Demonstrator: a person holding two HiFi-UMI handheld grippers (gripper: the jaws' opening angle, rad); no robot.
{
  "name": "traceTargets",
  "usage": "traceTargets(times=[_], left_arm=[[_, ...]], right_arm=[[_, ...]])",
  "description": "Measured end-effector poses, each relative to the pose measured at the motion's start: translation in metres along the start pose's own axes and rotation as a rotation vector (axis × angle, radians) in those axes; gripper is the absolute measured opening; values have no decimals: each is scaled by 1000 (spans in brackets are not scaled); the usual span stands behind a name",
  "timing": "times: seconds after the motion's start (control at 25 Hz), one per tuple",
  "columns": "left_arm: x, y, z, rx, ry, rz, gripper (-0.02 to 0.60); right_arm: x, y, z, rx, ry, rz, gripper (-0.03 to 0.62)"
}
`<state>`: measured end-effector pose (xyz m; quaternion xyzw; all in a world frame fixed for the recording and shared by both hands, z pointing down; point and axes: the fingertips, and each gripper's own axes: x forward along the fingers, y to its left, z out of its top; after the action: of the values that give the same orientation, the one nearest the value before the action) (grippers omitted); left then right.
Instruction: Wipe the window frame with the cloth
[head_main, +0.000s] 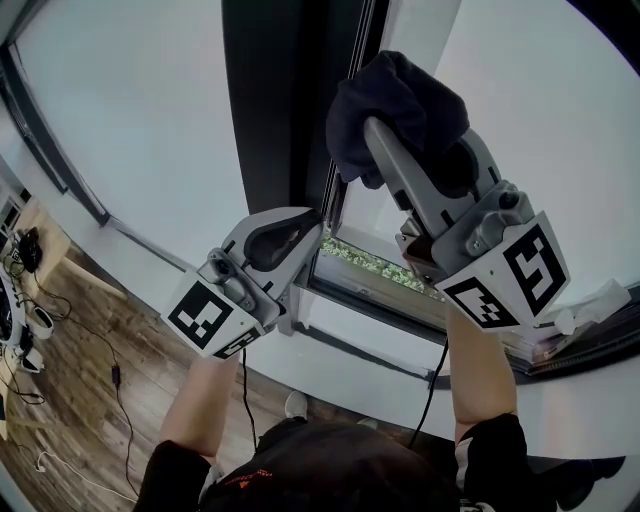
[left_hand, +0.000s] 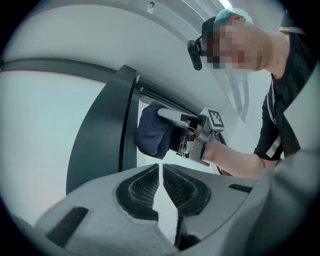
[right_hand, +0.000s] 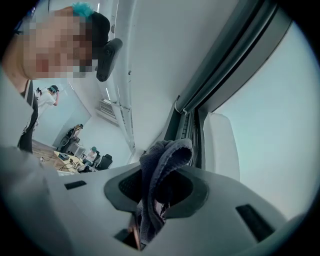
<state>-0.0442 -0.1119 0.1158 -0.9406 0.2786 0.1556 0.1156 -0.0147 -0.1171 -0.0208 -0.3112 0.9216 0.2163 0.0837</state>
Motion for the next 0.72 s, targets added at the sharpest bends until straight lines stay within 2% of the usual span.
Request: traceTargets(times=[0.48, 0.72], left_arm=[[-6, 5, -5, -18, -6, 14, 37], [-13, 9, -18, -25, -1, 23, 37]], right_arm=[[19, 5, 21, -36, -51, 22, 83], [28, 5, 11, -39, -51, 9, 83]])
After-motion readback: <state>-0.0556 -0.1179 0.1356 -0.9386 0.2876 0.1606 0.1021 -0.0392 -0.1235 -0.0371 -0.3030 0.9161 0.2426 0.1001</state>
